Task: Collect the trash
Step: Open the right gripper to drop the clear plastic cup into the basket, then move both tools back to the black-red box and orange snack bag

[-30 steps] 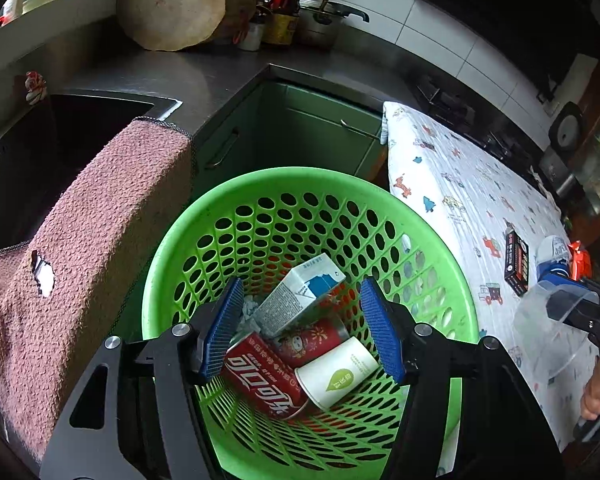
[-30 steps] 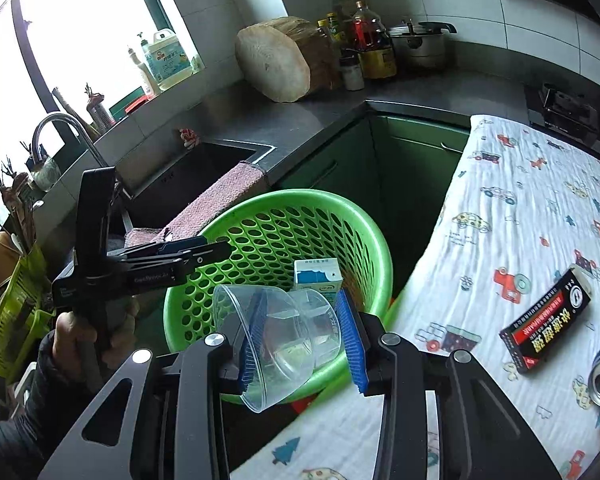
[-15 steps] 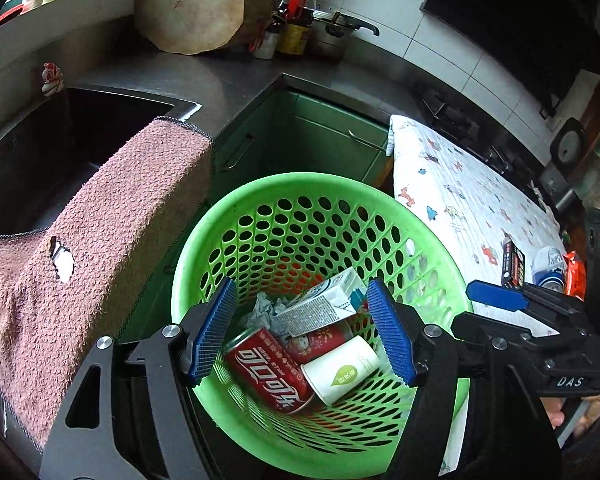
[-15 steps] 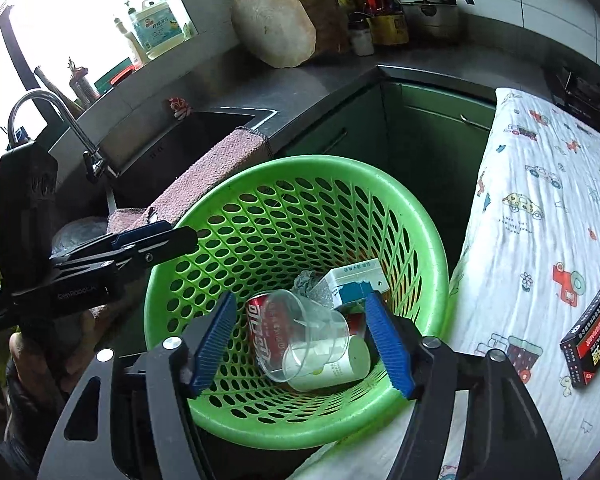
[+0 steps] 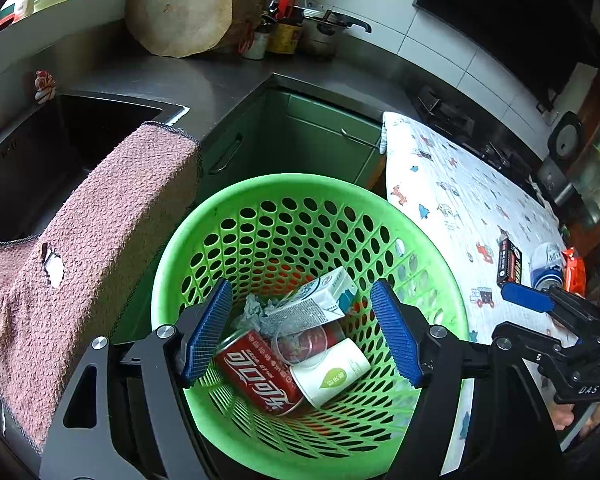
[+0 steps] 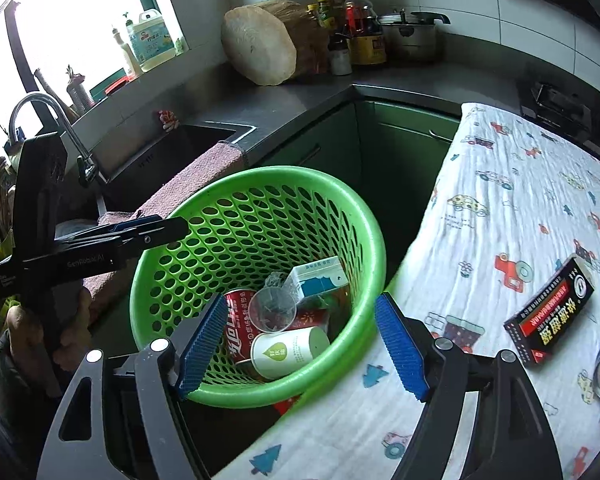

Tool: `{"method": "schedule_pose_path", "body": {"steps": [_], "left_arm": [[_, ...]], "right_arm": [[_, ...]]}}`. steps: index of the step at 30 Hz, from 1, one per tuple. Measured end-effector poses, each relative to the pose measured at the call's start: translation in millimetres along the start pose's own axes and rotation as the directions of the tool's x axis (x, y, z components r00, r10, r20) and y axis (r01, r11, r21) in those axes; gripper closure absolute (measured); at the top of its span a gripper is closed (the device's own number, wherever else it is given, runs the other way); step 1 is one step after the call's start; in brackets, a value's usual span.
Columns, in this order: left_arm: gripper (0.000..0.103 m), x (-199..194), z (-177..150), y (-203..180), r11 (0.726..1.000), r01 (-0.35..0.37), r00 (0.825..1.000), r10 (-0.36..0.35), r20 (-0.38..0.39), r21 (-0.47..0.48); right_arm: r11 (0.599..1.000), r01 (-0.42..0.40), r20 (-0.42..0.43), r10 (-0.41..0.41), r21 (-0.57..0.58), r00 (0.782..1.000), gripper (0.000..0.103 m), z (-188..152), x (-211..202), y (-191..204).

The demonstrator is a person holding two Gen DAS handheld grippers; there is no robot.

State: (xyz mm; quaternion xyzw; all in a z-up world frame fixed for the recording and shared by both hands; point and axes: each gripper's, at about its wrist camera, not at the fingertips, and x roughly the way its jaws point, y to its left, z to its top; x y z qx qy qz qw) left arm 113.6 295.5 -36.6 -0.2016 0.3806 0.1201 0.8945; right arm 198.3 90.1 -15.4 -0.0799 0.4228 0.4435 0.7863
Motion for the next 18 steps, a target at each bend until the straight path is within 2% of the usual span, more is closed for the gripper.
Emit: {"method": "schedule_pose_path", "body": {"steps": [2, 5, 10, 18], "left_arm": [[0.029, 1.6, 0.4, -8.1, 1.000, 0.002, 1.000, -0.002, -0.002, 0.012], [0.029, 4.6, 1.0, -22.7, 0.999, 0.013, 1.000, -0.013, -0.008, 0.039], [0.027, 10.2, 3.6, -49.7, 0.997, 0.035, 0.999, -0.034, -0.013, 0.072], [0.025, 27.0, 4.4, -99.9, 0.987, 0.083, 0.996, -0.078, -0.049, 0.134]], "right_arm": [[1.000, 0.021, 0.012, -0.021, 0.018, 1.000, 0.029, -5.3, -13.6, -14.4], [0.997, 0.068, 0.041, -0.070, 0.037, 0.997, 0.022, -13.8, -38.5, -37.8], [0.983, 0.161, 0.083, -0.169, 0.093, 0.982, 0.019, -26.9, -86.6, -85.7], [0.921, 0.324, 0.127, -0.355, 0.215, 0.926, 0.013, -47.8, -163.0, -170.3]]}}
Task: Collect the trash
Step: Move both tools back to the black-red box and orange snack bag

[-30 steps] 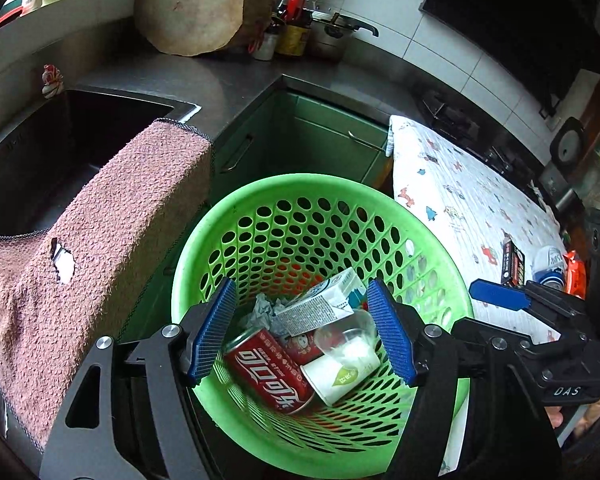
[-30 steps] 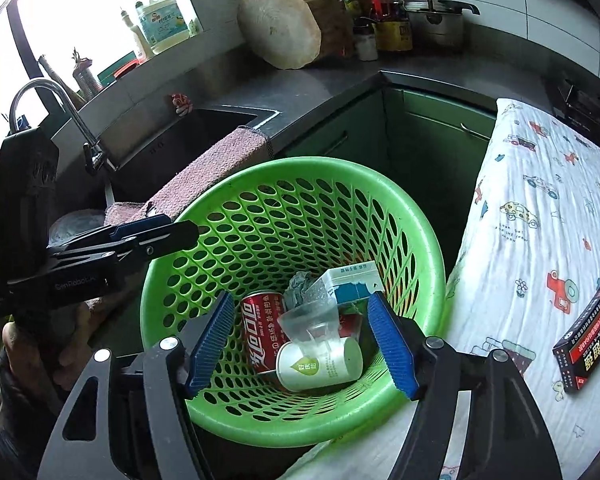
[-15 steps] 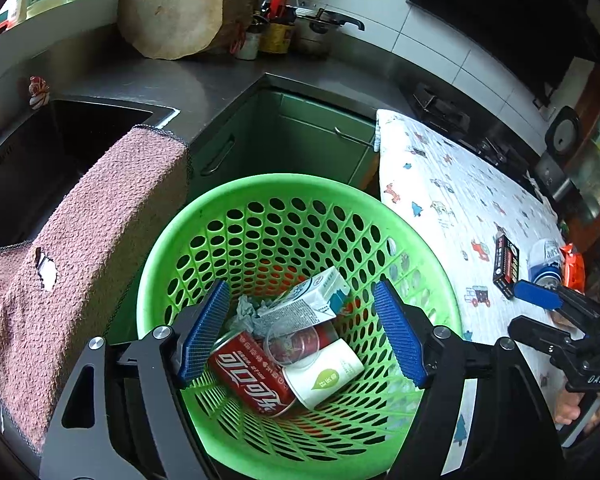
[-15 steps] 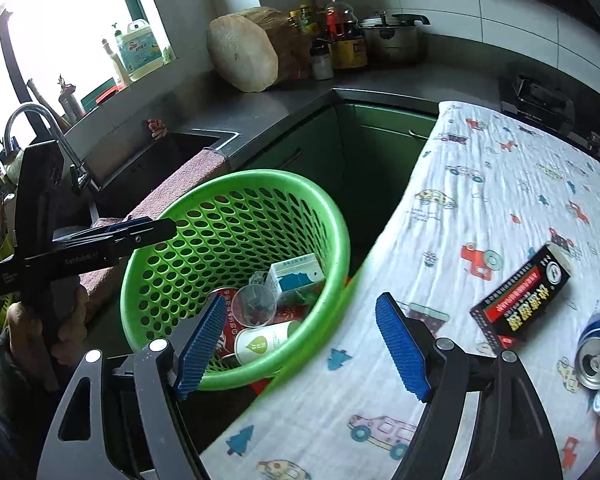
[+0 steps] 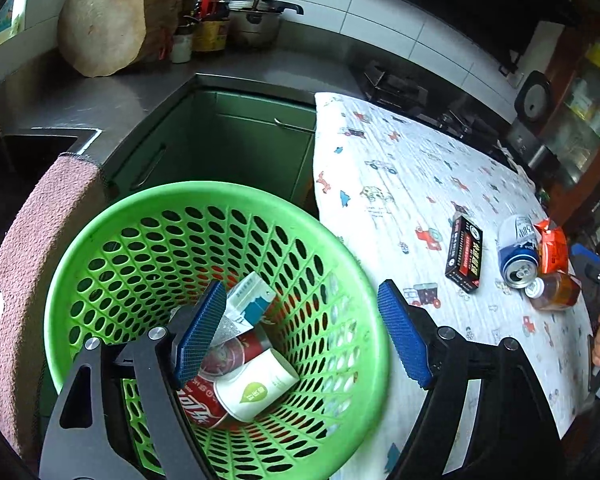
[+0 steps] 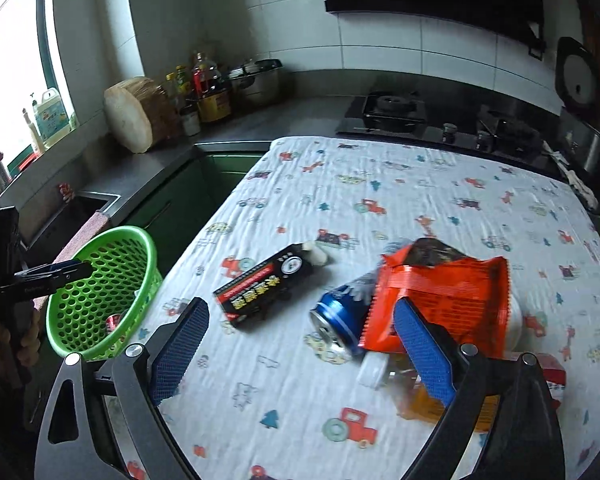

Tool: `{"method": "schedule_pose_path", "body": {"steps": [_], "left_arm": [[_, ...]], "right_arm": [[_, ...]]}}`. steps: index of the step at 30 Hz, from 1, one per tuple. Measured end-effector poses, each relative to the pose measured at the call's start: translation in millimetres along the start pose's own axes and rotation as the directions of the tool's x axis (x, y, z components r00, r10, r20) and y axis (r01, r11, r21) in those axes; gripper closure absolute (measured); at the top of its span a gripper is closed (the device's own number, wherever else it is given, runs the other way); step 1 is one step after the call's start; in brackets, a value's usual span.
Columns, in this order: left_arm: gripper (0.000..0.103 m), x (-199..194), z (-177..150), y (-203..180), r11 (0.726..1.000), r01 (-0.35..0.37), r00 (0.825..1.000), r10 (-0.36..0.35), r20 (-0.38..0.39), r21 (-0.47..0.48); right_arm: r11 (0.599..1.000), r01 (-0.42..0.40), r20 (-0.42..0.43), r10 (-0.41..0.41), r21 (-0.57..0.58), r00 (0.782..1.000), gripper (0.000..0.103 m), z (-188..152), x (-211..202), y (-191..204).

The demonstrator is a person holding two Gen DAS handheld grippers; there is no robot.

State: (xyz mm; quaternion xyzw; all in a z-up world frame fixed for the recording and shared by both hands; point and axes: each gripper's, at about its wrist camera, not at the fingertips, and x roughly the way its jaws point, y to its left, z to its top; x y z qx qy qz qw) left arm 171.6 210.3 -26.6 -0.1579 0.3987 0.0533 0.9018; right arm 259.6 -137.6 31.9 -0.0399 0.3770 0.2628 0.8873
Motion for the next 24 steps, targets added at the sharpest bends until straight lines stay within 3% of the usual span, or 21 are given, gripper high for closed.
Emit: {"method": "schedule_pose_path", "body": {"steps": [9, 24], "left_arm": [[0.020, 23.2, 9.9, -52.4, 0.996, 0.045, 0.998, -0.042, -0.036, 0.075], [0.017, 47.1, 17.1, -100.5, 0.984, 0.062, 0.996, -0.050, -0.078, 0.165]], "right_arm": [[0.990, 0.096, -0.004, -0.096, 0.106, 0.995, 0.011, -4.1, -6.8, -83.2], [0.992, -0.046, -0.055, 0.053, 0.116, 0.997, 0.011, -12.1, 28.5, -106.4]]}}
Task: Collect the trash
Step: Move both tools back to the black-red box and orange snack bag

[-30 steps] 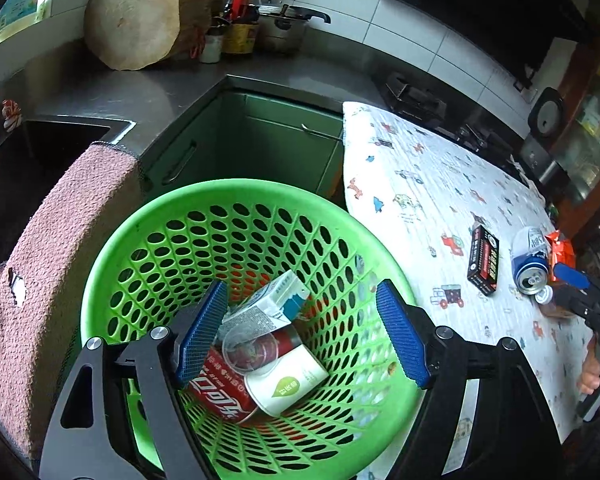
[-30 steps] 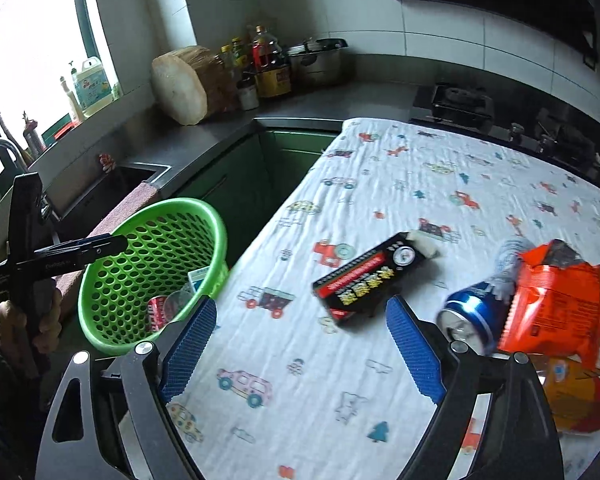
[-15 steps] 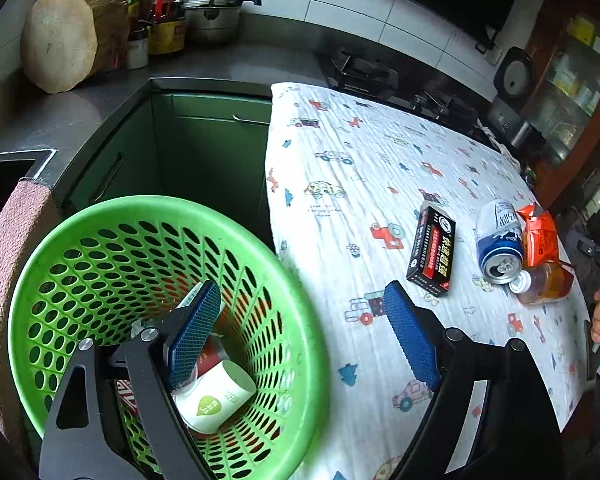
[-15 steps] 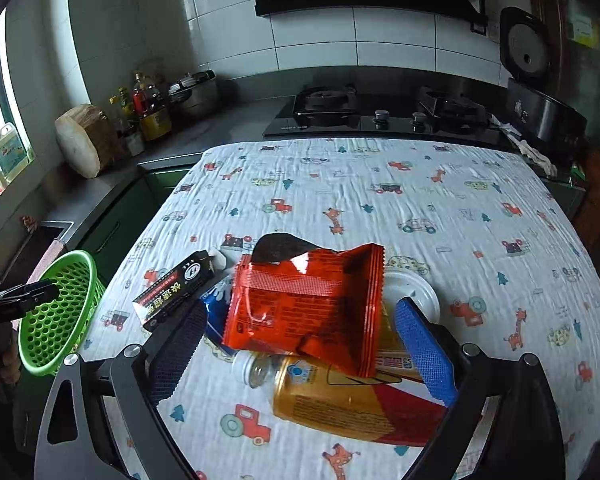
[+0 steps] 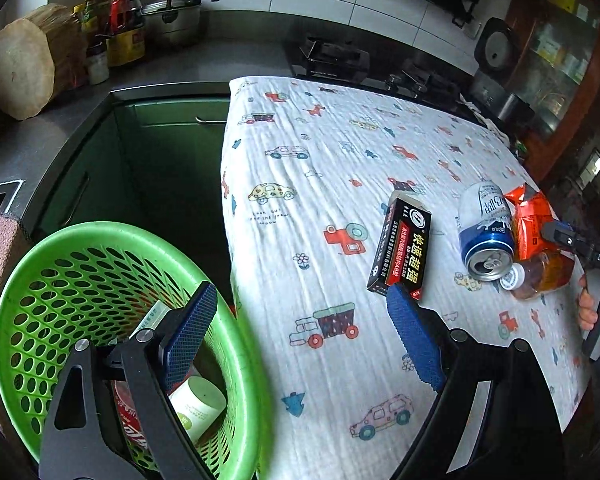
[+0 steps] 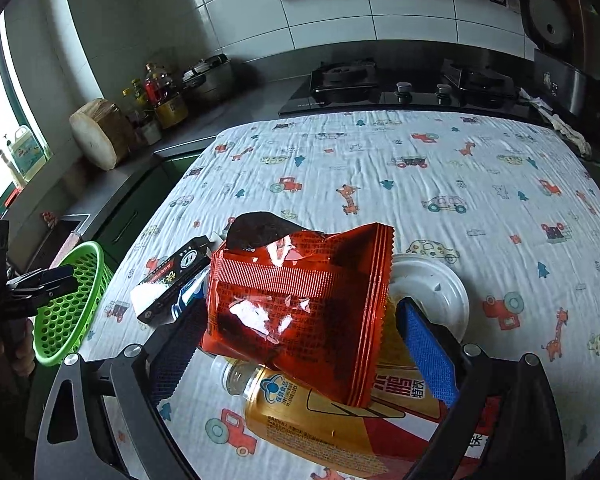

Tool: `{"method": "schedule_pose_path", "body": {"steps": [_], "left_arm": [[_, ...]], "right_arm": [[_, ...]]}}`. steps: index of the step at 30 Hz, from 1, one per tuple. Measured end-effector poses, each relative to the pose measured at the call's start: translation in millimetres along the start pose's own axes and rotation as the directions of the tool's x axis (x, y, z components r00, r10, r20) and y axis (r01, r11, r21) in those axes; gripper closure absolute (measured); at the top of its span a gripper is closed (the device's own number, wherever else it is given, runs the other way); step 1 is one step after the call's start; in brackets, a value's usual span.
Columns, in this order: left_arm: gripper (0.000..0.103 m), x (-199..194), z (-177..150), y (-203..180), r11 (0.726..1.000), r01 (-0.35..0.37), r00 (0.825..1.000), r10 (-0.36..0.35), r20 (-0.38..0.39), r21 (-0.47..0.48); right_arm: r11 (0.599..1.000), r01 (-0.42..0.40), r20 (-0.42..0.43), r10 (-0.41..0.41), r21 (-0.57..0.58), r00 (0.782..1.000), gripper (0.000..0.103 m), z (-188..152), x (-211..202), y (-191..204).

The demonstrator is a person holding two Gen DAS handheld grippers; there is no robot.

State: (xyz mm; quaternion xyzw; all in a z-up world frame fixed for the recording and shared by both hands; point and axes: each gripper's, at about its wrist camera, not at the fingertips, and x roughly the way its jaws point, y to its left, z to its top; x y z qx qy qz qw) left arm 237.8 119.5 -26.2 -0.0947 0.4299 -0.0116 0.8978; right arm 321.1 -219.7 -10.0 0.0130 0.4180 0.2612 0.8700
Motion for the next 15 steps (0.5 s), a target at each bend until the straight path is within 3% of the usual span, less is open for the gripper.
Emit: {"method": "schedule_pose_path", "body": {"steps": [2, 15], "left_arm": [[0.017, 4.7, 2.2, -5.2, 1.000, 0.002, 1.000, -0.002, -0.006, 0.009], [0.017, 41.9, 13.3, -54.7, 0.986, 0.098, 0.995, -0.093, -0.043, 0.138]], "right_arm": [[1.000, -0.011, -0.003, 0.011, -0.008, 1.000, 0.023, -1.1, 1.1, 3.3], [0.998, -0.052, 0.029, 0.053, -0.026, 0.998, 0.055, -8.7, -13.4, 16.0]]}}
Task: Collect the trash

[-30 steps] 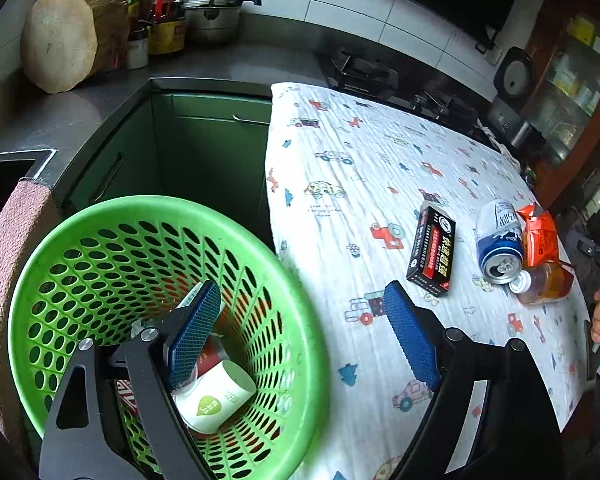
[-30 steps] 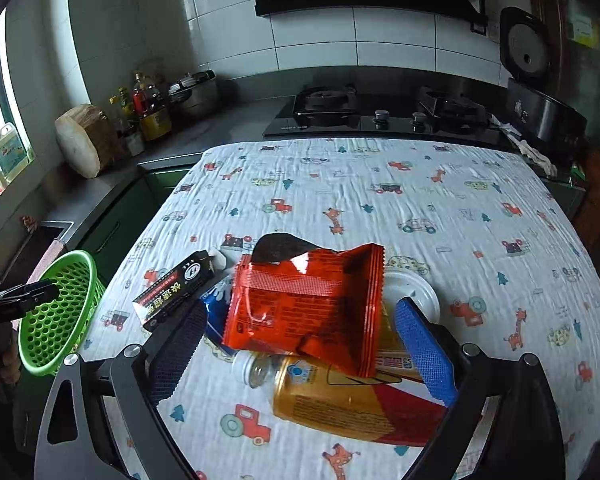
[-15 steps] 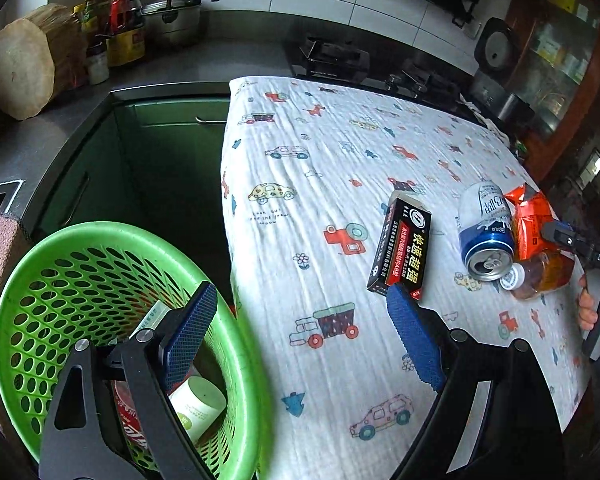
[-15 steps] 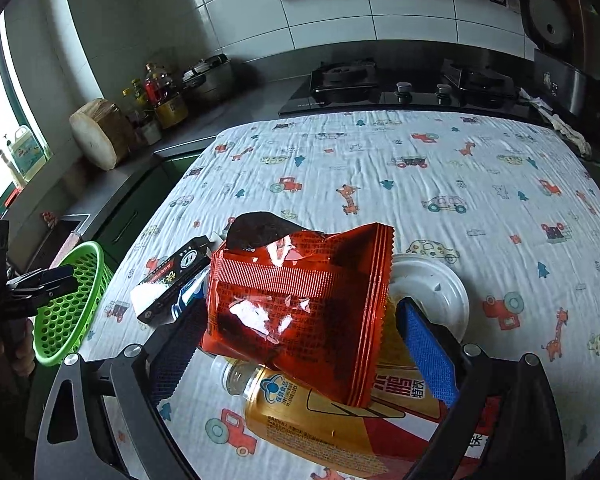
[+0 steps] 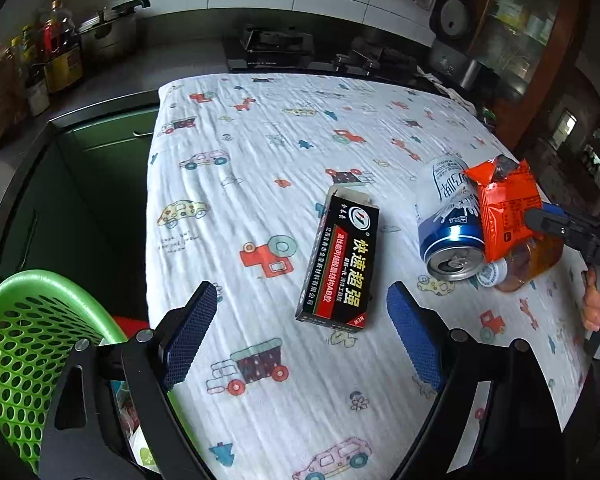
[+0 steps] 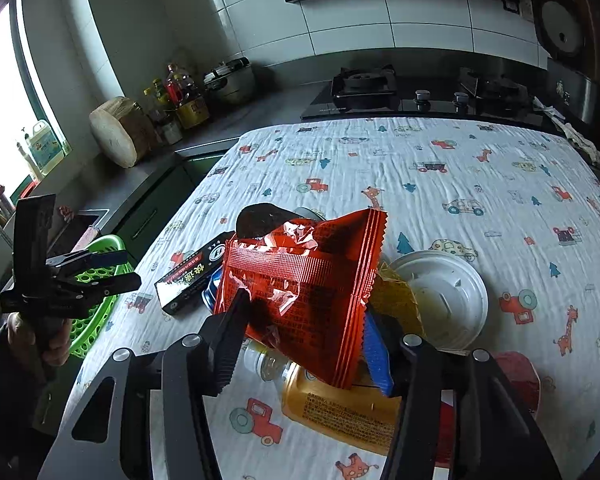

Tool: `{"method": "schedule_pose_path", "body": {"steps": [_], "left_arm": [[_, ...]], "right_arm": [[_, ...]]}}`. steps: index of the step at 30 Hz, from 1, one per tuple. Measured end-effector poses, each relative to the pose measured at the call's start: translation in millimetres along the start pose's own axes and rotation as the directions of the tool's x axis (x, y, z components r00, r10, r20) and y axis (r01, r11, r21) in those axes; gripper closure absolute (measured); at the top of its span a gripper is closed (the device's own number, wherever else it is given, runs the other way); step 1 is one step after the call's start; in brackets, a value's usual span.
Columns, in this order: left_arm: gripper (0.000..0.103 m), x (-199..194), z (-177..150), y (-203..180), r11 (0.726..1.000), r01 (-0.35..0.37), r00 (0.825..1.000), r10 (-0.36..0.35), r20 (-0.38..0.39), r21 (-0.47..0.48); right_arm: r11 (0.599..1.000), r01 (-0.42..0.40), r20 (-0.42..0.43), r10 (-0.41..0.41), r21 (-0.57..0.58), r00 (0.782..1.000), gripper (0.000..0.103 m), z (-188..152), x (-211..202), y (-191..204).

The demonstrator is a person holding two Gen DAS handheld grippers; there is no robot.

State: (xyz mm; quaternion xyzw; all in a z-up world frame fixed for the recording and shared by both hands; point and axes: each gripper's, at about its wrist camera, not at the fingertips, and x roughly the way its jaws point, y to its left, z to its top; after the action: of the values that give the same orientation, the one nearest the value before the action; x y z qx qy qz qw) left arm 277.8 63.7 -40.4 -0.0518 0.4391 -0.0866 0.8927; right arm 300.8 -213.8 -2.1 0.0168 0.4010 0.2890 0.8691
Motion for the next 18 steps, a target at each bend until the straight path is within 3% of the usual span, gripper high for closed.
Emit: {"method": "schedule_pose_path", "body": {"steps": [14, 16, 18], "left_arm": [[0.020, 65.2, 13.2, -37.2, 0.992, -0.008, 0.996, 0.019, -0.089, 0.122], [0.035, 68.7, 13.5, -37.7, 0.992, -0.002, 0.995, 0.014, -0.096, 0.122], [0.042, 69.2, 13.9, -39.2, 0.991, -0.028, 0.996, 0.039, -0.083, 0.132]], "right_arm": [[1.000, -0.014, 0.068, 0.015, -0.016, 0.998, 0.068, -6.6, -29.0, 11.4], [1.000, -0.013, 0.074, 0.015, -0.022, 0.997, 0.070, -8.5, -32.2, 13.5], [1.000, -0.017, 0.081, 0.019, -0.024, 0.997, 0.071, -10.4, -36.1, 16.5]]}}
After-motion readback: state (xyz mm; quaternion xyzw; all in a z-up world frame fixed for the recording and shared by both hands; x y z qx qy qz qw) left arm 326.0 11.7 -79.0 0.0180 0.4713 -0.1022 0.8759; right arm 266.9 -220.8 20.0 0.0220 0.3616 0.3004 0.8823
